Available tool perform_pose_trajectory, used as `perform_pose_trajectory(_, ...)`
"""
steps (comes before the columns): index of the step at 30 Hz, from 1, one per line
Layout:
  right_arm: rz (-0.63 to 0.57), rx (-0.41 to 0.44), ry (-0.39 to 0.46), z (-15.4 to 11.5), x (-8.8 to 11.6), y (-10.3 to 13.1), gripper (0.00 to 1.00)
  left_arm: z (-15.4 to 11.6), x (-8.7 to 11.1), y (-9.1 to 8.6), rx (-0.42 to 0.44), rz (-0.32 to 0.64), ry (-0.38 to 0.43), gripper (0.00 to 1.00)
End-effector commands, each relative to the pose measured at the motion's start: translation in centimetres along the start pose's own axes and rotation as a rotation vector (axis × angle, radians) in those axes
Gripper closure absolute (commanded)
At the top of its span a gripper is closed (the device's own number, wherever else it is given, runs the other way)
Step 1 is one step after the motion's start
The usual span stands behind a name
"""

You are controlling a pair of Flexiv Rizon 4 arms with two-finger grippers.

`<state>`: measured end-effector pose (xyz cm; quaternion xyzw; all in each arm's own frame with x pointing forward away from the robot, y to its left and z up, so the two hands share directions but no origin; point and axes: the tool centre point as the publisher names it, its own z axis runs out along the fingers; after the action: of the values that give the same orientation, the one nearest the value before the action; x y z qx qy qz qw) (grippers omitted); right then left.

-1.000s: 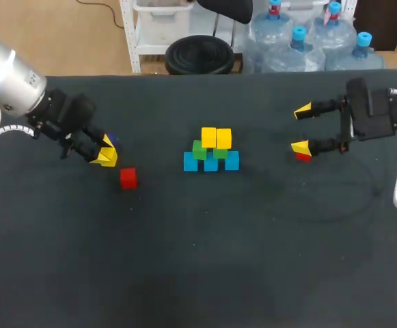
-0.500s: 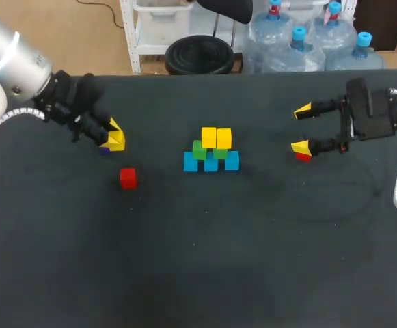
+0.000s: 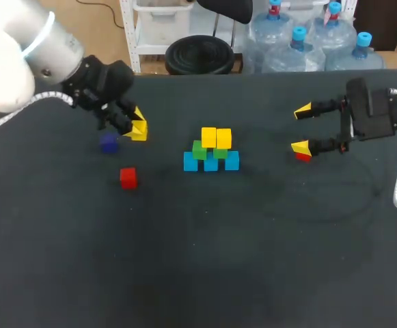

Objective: Place the blue cubes, place green cubes on the blue cubes, place the yellow cubes on the green cubes, then place the red cubes on the yellow cubes, and place purple cube on the red cubes.

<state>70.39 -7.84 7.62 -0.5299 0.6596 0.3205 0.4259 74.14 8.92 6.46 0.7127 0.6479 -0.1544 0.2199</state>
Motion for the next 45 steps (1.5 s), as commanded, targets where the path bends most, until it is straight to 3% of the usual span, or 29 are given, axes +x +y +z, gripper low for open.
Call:
perform_pose_trajectory(1,-0.001,0.001,-0.002,0.1,0.0,0.0,0.00,0.7,-1.3,1.4,0.045,-0.002,0.067,1.00)
perform_pose_trajectory(9,-0.001,0.001,-0.002,0.1,0.0,0.0,0.00,1.3,-2.8,1.9,0.040,-0.009,0.101,1.00)
perform_pose_trajectory(30,-0.001,0.001,-0.002,0.1,0.0,0.0,0.00,2.6,-6.1,1.9,0.003,-0.043,0.036,1.00)
perform_pose_trajectory(45,-0.001,0.001,-0.002,0.1,0.0,0.0,0.00,3.2,-7.2,1.5,-0.004,-0.061,0.022,1.00)
